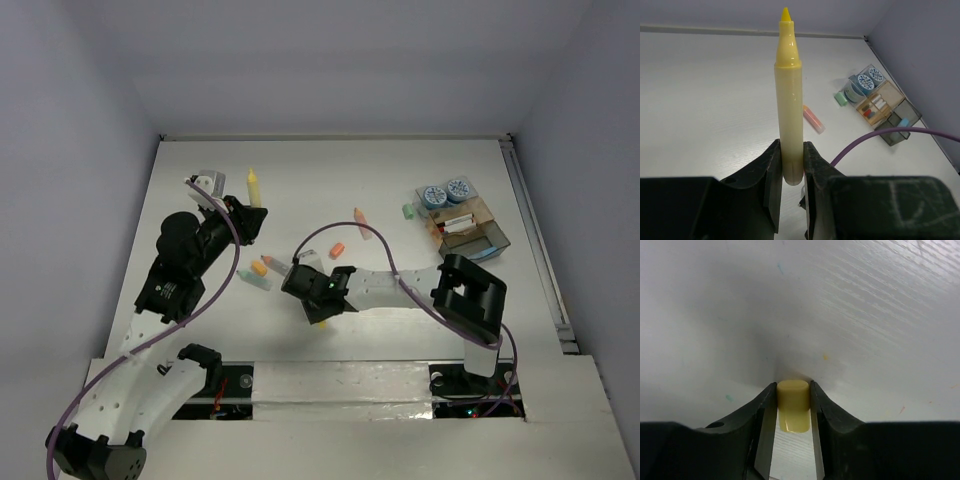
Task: Sort the stationery into containers
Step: Close the pen cap on the pen.
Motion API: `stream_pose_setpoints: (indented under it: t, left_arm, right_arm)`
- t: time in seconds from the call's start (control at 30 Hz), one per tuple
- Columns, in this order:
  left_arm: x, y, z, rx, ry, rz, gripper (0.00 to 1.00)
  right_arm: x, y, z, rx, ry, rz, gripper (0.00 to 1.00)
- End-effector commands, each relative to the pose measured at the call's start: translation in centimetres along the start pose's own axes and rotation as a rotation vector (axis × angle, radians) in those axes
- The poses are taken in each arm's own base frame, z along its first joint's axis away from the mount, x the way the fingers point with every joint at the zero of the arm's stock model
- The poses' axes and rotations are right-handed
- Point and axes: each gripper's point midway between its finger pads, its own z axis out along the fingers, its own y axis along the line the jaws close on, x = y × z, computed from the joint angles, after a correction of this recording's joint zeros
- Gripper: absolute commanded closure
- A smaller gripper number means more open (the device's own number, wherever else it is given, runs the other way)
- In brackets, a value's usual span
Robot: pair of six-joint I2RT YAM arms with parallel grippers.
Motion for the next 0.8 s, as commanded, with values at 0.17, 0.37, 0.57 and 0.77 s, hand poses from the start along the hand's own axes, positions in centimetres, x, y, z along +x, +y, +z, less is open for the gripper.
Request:
stream_pose_setpoints:
  t: [0.17, 0.37, 0.57, 0.77]
  left_arm:
    - [-1.1, -0.8, -0.1, 0.036, -0.039, 0.016, 1.0]
    - [-0.5, -2.1, 0.1, 0.117, -0.011, 0.021, 1.0]
    - [0.3, -2.9, 0.4, 0.174, 0.026, 0.019, 1.0]
    - [1.4, -3.5, 0.9, 0.223, 0.072, 0.004, 1.0]
  right_arm:
    - [-1.6, -1.3, -1.7, 0.071, -0.07, -0.007, 0.92]
    - [-10.4, -2.1, -8.2, -0.017, -0.342, 0.052, 0.98]
    - [-20.0, -2.7, -19.3, -0.118, -0.721, 0.148, 1.0]
    - [-26.9, -2.4, -27.9, -0.204, -1.035, 0.216, 1.0]
